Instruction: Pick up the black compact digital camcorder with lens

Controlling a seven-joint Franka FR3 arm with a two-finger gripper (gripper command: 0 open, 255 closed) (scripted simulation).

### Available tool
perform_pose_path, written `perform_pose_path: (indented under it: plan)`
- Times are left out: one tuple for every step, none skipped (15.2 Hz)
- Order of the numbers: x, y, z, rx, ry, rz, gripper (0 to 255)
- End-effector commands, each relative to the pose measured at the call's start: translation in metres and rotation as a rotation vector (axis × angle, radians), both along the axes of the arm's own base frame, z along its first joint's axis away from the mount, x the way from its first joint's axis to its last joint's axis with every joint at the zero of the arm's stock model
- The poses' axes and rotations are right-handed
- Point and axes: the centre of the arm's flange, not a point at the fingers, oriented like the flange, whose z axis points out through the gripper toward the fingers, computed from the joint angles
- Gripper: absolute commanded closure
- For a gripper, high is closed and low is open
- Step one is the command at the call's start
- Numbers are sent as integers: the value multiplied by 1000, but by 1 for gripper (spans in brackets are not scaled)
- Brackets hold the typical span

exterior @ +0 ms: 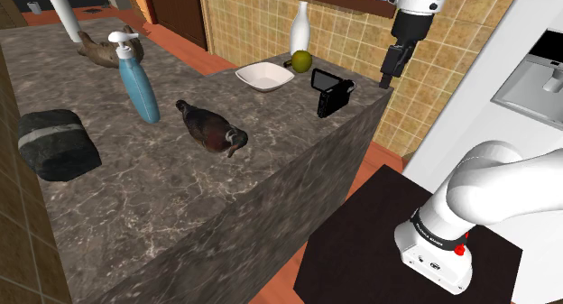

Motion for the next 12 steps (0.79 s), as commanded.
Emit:
perform_pose_path:
  plan:
    - [0,0,0,0,0,0,0]
    - [12,-4,-4,-2,1,-3,0]
    - [24,-9,-8,-3,1,-7,0]
    - [35,-13,-12,-5,2,-10,0]
    - [47,-18,-16,-7,2,-14,0]
    - [59,-23,-19,-9,3,-17,0]
    - [71,-27,-23,-10,4,-21,0]
    - [82,-32,-27,-12,4,-24,0]
    - [94,-37,-31,-14,5,-28,0]
    - [106,-41,-35,-15,6,-31,0]
    - [117,-46,-39,-17,6,-34,0]
    - [129,-51,-43,-19,7,-38,0]
